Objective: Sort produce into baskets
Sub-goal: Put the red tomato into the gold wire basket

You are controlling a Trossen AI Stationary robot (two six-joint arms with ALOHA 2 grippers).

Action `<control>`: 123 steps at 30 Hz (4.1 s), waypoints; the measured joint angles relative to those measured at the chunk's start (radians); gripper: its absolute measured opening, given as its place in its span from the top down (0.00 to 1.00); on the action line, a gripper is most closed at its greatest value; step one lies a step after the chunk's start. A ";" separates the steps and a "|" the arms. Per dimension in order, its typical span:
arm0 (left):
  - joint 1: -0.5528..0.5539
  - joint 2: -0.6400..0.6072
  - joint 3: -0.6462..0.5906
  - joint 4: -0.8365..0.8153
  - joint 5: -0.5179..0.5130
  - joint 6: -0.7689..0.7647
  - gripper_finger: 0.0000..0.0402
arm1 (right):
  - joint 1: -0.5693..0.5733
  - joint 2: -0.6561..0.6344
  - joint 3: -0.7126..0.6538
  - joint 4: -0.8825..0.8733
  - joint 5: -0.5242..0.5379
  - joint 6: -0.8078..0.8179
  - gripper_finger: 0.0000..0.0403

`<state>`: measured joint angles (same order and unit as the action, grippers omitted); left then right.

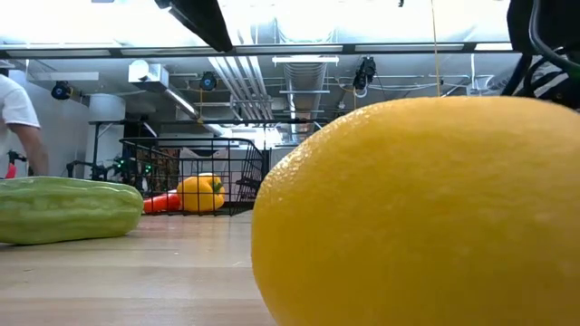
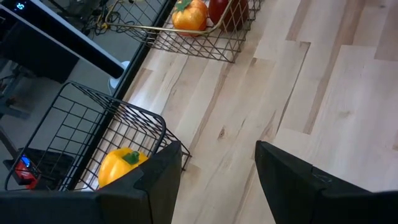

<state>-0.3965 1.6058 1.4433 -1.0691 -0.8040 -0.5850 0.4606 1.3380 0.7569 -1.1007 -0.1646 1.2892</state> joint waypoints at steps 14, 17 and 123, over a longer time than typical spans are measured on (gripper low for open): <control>0.000 0.000 0.000 0.000 0.000 0.000 0.53 | 0.000 -0.001 -0.007 0.012 0.010 0.005 0.29; 0.000 0.000 0.000 0.000 0.000 0.000 0.53 | 0.000 -0.001 0.013 0.022 0.040 0.005 0.28; -0.002 0.326 -0.223 2.098 0.637 1.385 0.29 | -0.124 0.133 -0.244 2.678 -0.127 -0.917 0.27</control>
<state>-0.3985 1.9316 1.2204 1.0294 -0.1665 0.8005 0.3366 1.4708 0.5133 1.5768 -0.2913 0.3717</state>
